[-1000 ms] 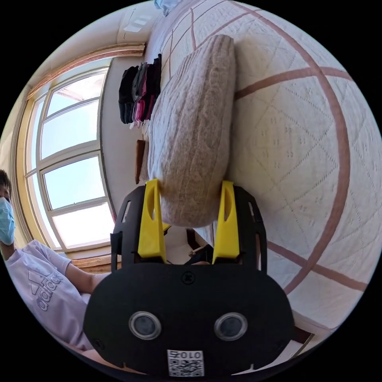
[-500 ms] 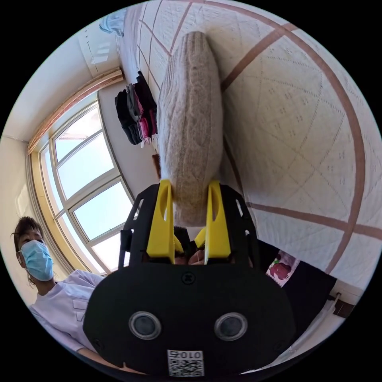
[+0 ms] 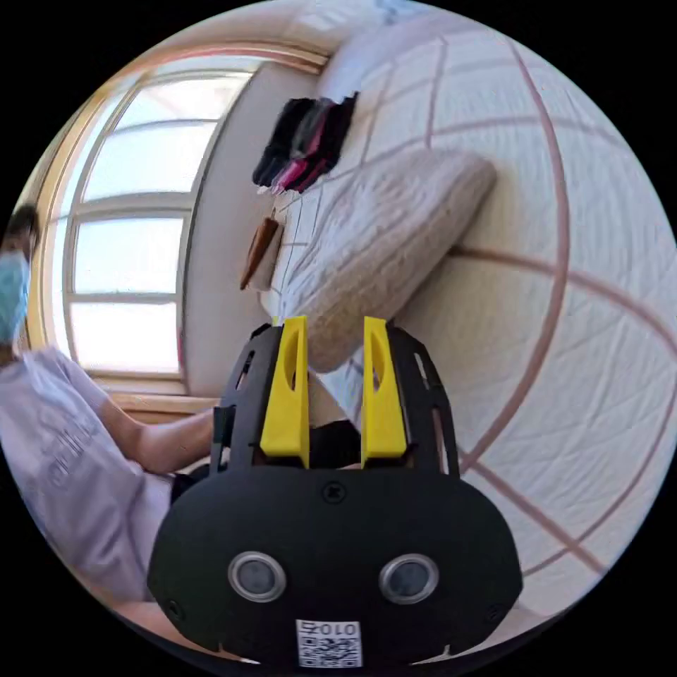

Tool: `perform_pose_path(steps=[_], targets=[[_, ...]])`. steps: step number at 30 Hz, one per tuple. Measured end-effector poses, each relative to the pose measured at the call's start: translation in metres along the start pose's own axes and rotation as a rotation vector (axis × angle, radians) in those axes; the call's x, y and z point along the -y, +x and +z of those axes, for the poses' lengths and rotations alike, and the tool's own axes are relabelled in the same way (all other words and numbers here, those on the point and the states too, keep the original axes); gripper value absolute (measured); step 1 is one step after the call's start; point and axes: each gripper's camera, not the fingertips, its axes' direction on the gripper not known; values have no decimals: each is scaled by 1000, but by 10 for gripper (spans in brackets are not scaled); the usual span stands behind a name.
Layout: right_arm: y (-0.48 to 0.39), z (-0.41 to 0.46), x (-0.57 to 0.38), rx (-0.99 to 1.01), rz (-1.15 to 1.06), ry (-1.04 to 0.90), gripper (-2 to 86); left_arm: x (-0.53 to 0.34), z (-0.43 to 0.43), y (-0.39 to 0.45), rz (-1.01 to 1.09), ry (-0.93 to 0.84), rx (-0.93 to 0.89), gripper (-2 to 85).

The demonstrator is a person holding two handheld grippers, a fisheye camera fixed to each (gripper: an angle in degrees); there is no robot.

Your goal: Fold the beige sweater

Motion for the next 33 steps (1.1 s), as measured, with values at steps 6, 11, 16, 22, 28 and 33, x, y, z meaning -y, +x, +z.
perform_pose_path(steps=[6,11,16,22,28,33], targets=[[-132,35,-62,-726,-1017,42,233,25,-18,38,35,-110,18,135],[-168,129,-72,-927,-1513,-153,258,41,-30,59,81,-207,54,134],[-177,189,-76,-1034,-1669,-152,225,47,-47,71,77,-213,27,134],[-216,223,-44,-1132,-1421,-173,156,48,-77,95,163,-130,0,136],[-218,167,57,-621,-608,-118,135,5,-153,104,325,2,-67,116],[-205,116,83,-44,-108,167,132,-19,-172,61,169,13,-205,135]])
